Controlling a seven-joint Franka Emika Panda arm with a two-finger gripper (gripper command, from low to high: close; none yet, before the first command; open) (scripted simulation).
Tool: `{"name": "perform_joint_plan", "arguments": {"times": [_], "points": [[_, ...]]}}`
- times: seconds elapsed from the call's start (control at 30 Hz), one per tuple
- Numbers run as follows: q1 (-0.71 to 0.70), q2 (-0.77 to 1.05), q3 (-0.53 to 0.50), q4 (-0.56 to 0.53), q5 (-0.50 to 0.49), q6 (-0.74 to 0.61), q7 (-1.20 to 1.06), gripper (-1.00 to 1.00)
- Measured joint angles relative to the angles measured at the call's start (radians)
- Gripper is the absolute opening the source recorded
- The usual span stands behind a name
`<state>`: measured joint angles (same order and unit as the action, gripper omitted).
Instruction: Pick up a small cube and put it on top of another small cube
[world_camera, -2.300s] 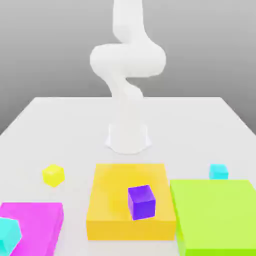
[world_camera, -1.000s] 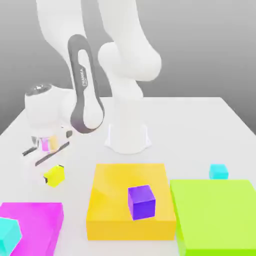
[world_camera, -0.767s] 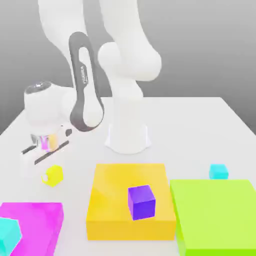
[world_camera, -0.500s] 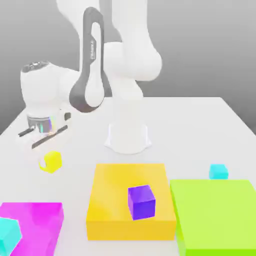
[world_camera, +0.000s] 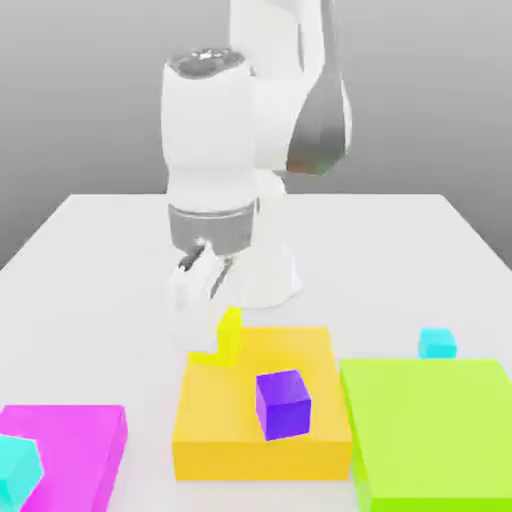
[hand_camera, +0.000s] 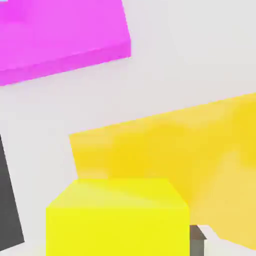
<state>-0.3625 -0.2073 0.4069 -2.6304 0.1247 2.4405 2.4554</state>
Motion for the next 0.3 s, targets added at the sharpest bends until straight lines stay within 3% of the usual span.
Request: {"name": "perform_joint_plan", "arguments": {"times": [0.2,0.23,0.3], "points": [[-0.003,0.148,0.035,-0.018,-0.085,0.155,0.084,-1.00],[-0.004,0.164,0.037,-0.022,-0.093,0.174,0.090,1.00],[-0.004,0.164,0.037,-0.022,-0.093,0.174,0.090,1.00]]}}
